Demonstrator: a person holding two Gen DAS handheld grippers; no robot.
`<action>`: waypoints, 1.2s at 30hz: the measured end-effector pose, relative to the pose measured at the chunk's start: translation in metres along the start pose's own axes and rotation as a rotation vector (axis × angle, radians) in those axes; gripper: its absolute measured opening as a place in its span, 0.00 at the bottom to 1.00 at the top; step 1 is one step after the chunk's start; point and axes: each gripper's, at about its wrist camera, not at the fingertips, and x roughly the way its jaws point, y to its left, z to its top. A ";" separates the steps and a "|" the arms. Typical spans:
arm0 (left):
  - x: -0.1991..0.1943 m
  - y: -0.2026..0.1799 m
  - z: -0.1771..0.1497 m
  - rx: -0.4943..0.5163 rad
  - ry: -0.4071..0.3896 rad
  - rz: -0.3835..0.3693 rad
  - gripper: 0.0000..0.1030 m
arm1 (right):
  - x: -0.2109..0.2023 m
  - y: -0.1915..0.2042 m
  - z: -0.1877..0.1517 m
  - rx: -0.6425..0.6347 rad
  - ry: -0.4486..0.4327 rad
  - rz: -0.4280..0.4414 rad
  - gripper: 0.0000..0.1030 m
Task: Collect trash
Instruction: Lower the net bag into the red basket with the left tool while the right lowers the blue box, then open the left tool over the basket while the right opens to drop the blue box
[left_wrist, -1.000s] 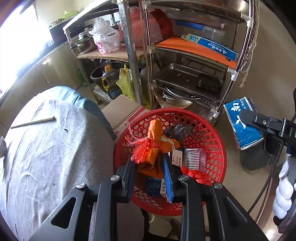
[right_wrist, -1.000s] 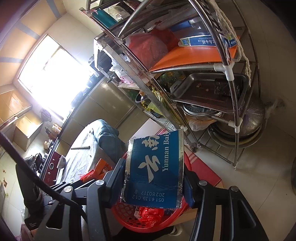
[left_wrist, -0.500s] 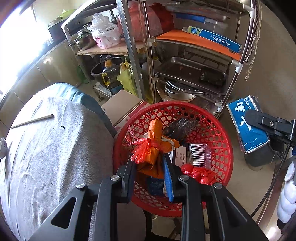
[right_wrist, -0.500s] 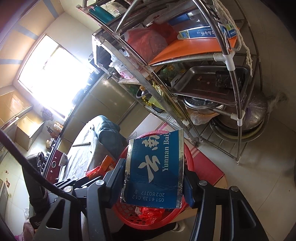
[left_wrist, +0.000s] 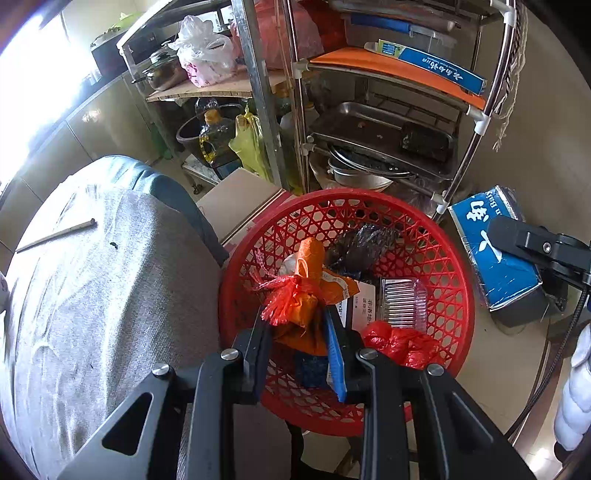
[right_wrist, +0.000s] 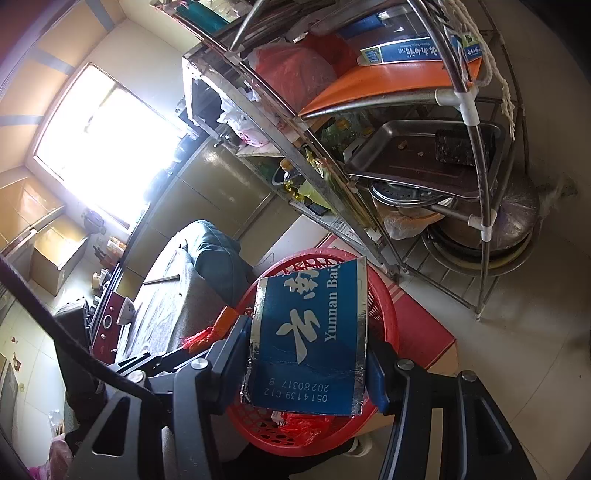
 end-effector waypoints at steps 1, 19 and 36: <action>0.001 0.000 0.000 -0.001 0.002 -0.002 0.28 | 0.001 0.000 0.000 0.002 0.003 0.001 0.56; 0.016 0.009 -0.001 -0.023 0.022 -0.043 0.29 | 0.014 0.004 0.001 0.005 0.026 -0.006 0.57; -0.013 0.026 -0.008 -0.038 -0.038 0.015 0.61 | 0.017 0.012 0.000 0.007 0.044 0.009 0.57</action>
